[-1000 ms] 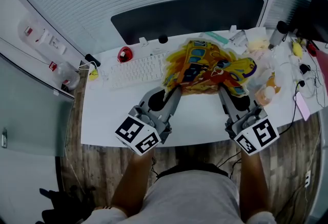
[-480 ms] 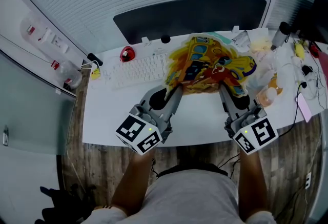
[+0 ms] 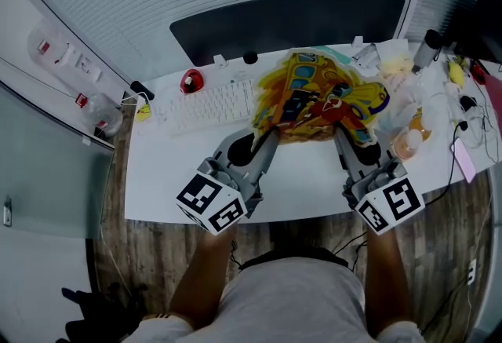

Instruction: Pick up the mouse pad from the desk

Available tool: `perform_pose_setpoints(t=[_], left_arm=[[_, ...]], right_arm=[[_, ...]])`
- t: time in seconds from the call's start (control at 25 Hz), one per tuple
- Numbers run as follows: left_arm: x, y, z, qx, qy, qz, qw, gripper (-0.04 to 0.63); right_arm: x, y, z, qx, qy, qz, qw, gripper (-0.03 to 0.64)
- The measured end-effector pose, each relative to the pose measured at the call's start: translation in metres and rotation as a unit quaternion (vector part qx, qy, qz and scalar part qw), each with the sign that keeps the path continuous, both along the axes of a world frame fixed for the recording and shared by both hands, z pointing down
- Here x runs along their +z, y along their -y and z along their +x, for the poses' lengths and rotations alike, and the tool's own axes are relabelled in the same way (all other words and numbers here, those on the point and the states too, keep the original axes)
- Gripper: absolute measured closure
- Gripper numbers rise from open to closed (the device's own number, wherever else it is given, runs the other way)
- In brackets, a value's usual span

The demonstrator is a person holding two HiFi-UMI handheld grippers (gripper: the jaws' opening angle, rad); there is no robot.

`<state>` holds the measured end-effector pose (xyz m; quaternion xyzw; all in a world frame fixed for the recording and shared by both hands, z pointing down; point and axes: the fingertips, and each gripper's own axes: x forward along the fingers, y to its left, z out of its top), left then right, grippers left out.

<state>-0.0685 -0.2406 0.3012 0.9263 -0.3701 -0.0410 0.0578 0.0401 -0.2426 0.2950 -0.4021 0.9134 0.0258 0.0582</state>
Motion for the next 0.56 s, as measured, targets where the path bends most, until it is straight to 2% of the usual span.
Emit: perform_pose_setpoints(t=[0.56], left_arm=[[-0.0036,-0.0035,-0.0001,0.016,-0.005,-0.002,0.9999,0.572]], right_arm=[[-0.0050,-0.0054,-0.0013,0.007,-0.012,-0.004,1.000,0.597]])
